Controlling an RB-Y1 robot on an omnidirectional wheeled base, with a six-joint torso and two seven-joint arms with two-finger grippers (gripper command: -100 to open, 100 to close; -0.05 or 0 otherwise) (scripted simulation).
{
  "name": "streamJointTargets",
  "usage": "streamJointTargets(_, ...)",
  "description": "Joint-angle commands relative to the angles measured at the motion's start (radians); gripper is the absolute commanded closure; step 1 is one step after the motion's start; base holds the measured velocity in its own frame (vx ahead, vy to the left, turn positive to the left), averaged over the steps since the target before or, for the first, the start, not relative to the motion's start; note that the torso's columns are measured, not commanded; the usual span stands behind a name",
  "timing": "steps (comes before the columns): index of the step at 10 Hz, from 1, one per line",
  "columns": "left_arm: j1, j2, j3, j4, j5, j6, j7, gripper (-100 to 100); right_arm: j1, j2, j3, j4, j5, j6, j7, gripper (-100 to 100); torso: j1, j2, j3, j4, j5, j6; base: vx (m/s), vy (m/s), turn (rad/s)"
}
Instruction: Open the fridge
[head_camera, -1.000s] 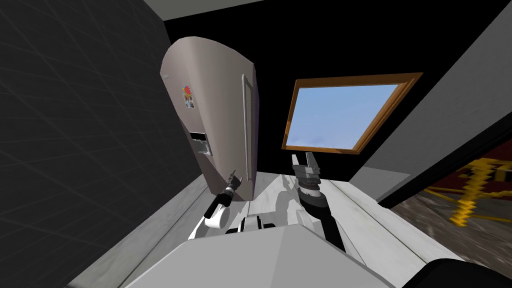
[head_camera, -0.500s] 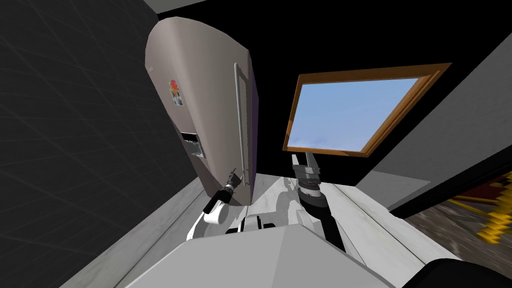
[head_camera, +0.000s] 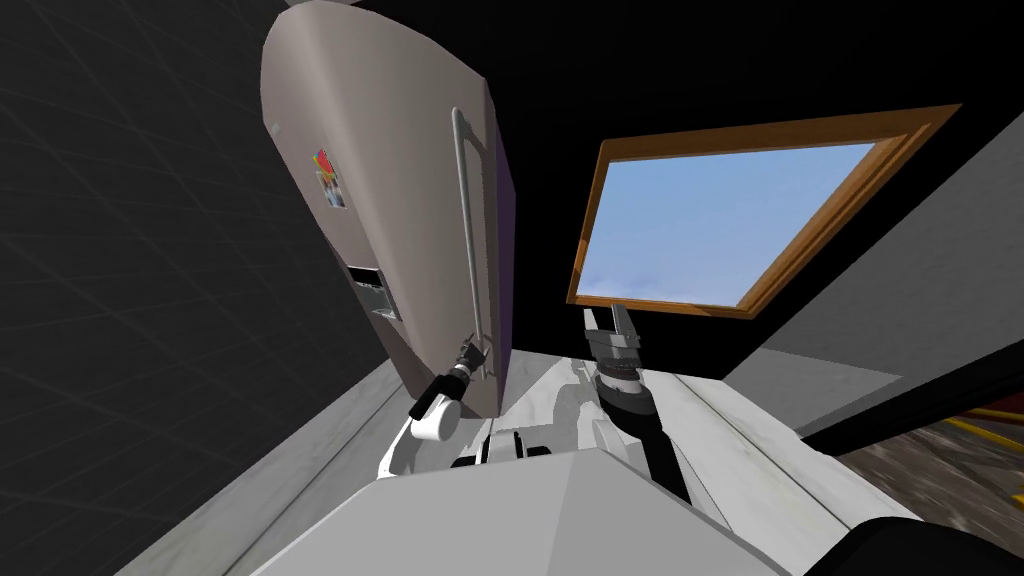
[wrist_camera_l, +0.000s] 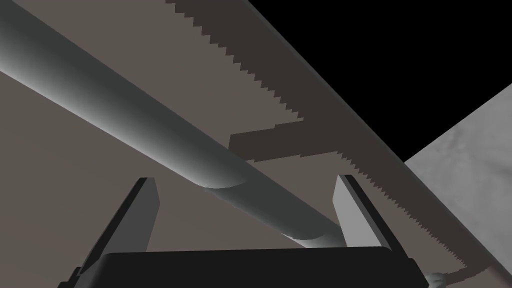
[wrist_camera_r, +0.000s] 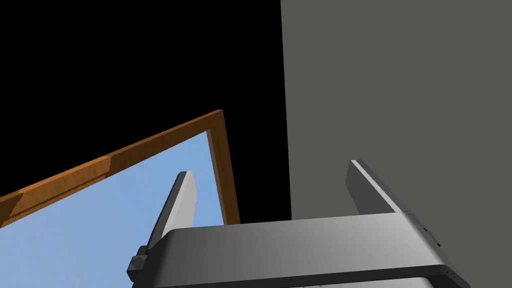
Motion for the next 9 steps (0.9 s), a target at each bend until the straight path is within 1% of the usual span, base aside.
streamJointTargets(1, -0.004, 0.0, 0.004, -0.004, -0.001, 0.008, 0.0, -100, 0.0, 0.0, 0.0, 0.0, 0.0, 0.0, 0.0, 0, -0.002, -0.004, -0.002, -0.001, 0.0, 0.0, 0.071, -0.036, 0.007)
streamJointTargets(2, -0.004, -0.001, 0.005, -0.005, -0.001, 0.01, 0.0, 100, 0.0, 0.0, 0.0, 0.0, 0.0, 0.0, 0.0, 0, -0.002, -0.002, -0.001, -0.001, 0.0, 0.0, 0.006, -0.008, -0.005)
streamJointTargets(3, -0.001, 0.014, -0.018, -0.014, 0.008, 0.011, 0.001, 100, 0.0, 0.0, 0.0, 0.0, 0.0, 0.0, 0.0, 0, 0.0, 0.0, 0.0, 0.001, -0.001, -0.001, -0.048, 0.11, -0.096)
streamJointTargets(4, 0.001, 0.028, -0.039, -0.023, 0.016, 0.011, 0.001, 100, 0.0, 0.0, 0.0, 0.0, 0.0, 0.0, 0.0, 0, 0.002, 0.003, 0.001, 0.002, -0.003, 0.002, -0.167, 0.254, -0.162)
streamJointTargets(9, 0.01, 0.102, -0.142, -0.071, 0.057, 0.012, 0.003, 100, -0.001, -0.001, 0.0, 0.0, 0.0, 0.0, 0.0, 0, 0.004, -0.003, -0.002, 0.005, -0.003, -0.006, -0.24, 0.341, -0.173)
